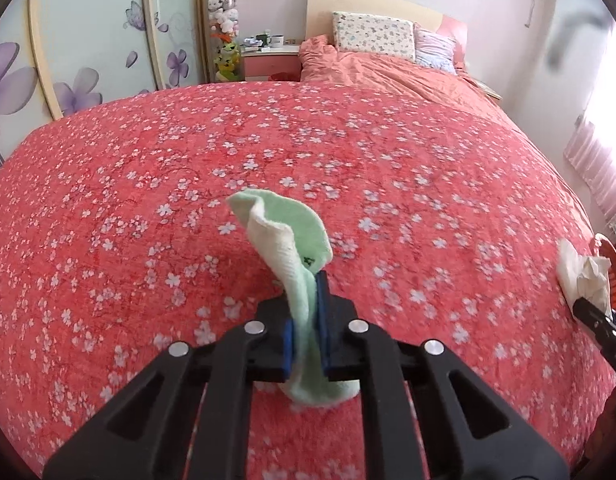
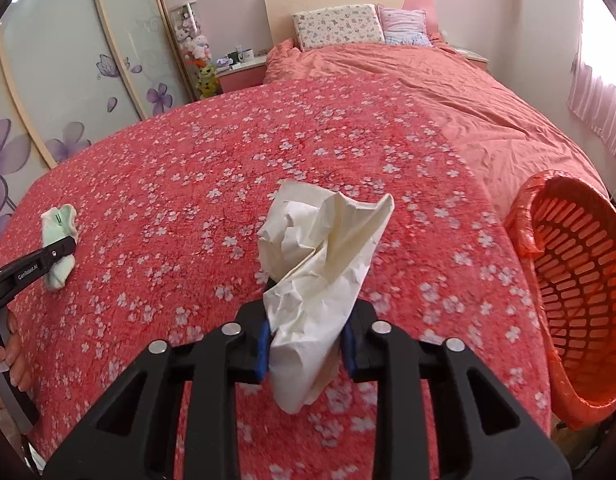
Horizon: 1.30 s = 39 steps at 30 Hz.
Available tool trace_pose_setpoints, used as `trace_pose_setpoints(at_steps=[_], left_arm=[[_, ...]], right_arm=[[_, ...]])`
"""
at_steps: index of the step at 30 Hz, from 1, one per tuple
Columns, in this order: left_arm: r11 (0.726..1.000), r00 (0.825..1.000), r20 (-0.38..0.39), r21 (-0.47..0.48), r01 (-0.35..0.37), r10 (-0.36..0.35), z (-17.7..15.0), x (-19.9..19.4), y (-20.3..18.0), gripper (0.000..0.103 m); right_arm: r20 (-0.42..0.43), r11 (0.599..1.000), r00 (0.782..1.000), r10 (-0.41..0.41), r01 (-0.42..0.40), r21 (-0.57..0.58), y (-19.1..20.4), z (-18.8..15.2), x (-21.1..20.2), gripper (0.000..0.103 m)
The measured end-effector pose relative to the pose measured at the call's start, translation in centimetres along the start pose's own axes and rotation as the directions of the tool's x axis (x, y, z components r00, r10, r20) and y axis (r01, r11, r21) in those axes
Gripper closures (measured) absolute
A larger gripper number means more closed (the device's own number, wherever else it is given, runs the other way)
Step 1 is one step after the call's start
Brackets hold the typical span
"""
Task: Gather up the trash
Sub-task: 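Lift the cloth and tissue and carry both toward the orange basket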
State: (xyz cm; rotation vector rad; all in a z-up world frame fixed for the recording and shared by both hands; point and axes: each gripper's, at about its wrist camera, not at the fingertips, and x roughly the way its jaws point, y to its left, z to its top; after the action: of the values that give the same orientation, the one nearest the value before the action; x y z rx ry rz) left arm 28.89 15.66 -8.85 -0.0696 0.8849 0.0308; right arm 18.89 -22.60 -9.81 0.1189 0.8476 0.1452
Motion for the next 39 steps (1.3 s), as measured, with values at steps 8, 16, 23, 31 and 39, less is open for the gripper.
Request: trace_pose_setpoints(at_steps=[8,16,23,31,39], left_arm=[[0.996,0.996,0.076,0.081,0.034,-0.040,-0.1,-5.2,-4.6,0.092],[0.983,0.988,0.122,0.170,0.073,-0.095,-0.6,-9.3,-11.4,0.092],[0.962,0.978,0.138,0.246,0.121,-0.158,-1.3,-11.2,-16.5,0.092],[0.933,0.961,0.138,0.306,0.190,-0.240,-1.7,-12.8,-20.9,0.092],[0.900,0.944,0.123,0.361,0.244,-0.305,-2.5,-13.4,-25.2,0.092]], right_arm=[[0.075,0.999,0.997,0.011,-0.013,0.033,-1.5,-0.8,-4.7,0.077],[0.155,0.998,0.987,-0.031,0.022,0.061,-3.5,-1.1,-9.1,0.077],[0.206,0.995,0.977,-0.052,0.033,0.095,-5.7,-1.5,-11.9,0.077],[0.247,0.989,0.966,-0.073,0.038,0.142,-8.4,-2.0,-14.0,0.077],[0.283,0.981,0.953,-0.112,0.061,0.182,-11.1,-2.6,-15.6,0.077]])
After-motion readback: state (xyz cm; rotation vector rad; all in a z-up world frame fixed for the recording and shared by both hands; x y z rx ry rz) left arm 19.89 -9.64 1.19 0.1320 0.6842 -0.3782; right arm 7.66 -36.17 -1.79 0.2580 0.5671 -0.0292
